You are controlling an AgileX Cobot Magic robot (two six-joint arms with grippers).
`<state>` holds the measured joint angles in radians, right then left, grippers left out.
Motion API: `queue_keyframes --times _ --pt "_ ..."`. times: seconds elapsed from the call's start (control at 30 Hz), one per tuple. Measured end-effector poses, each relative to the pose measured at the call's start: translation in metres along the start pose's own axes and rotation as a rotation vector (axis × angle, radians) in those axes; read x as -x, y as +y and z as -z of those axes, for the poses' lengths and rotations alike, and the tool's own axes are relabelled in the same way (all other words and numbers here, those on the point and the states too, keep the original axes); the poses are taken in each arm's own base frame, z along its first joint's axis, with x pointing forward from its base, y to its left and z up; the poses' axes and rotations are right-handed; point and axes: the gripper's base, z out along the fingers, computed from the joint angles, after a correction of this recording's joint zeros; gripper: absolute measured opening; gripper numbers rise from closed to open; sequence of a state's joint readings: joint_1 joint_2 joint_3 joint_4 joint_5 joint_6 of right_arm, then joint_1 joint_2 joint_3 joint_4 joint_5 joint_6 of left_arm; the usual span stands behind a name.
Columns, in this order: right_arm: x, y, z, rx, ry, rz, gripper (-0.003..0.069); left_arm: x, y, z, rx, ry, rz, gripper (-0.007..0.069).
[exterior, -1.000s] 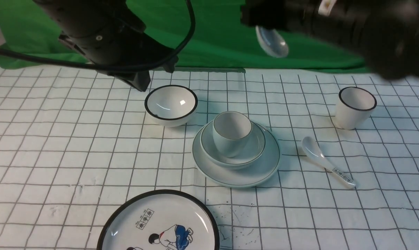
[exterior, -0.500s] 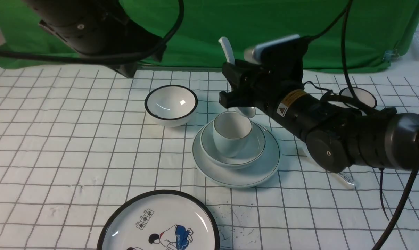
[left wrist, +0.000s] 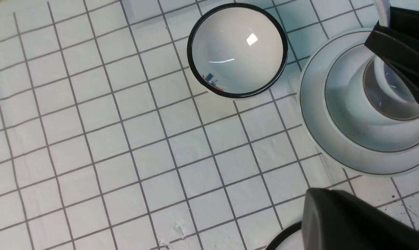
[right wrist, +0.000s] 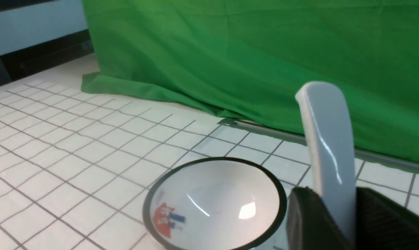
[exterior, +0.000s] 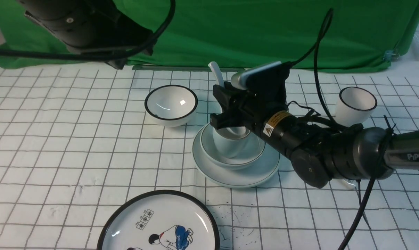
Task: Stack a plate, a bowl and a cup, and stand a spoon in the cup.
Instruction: Use the right arm to put the blue soup spoon into the blue teacup in the middle
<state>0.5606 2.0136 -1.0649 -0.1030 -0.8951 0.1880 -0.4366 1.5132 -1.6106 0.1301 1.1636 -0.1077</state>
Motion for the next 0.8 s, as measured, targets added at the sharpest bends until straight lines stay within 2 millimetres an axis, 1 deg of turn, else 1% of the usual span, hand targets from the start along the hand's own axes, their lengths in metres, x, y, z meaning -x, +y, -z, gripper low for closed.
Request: queue_keyframes --times 0.27,0.37,0.4,0.43,0.47,0.53,0.63,0.73,0.8 --pt "-0.002 0.000 -0.001 0.002 -0.002 0.000 0.0181 0.000 0.000 0.000 0.001 0.000 0.000 0.0004" --pt "-0.003 0.000 -0.001 0.001 0.005 0.000 0.0203 0.000 0.000 0.000 0.001 0.000 0.000 0.0004" --pt "-0.003 0.000 -0.001 0.001 0.007 0.000 0.0236 0.000 0.000 0.000 0.001 0.001 0.000 0.0004" --pt "-0.003 0.000 -0.001 0.001 0.007 0.000 0.0252 0.000 0.000 0.000 0.001 0.002 0.000 0.0004" --pt "-0.003 0.000 -0.001 0.001 0.007 0.000 0.0252 0.000 0.000 0.000 0.001 0.002 0.000 0.0004" --pt "-0.003 0.000 -0.001 0.001 0.007 0.000 0.0295 -0.001 0.000 0.000 0.001 0.007 0.000 0.0004" --pt "-0.001 0.000 0.001 0.001 0.006 0.001 0.0314 -0.001 0.000 0.001 0.002 0.009 0.000 0.0004" --pt "0.007 0.002 0.020 -0.001 0.013 0.002 0.0314 -0.003 0.001 0.007 0.002 0.007 0.002 0.0004" --pt "0.021 0.005 0.039 -0.008 0.028 0.004 0.0272 -0.004 0.002 0.016 0.001 -0.019 0.004 0.0004"
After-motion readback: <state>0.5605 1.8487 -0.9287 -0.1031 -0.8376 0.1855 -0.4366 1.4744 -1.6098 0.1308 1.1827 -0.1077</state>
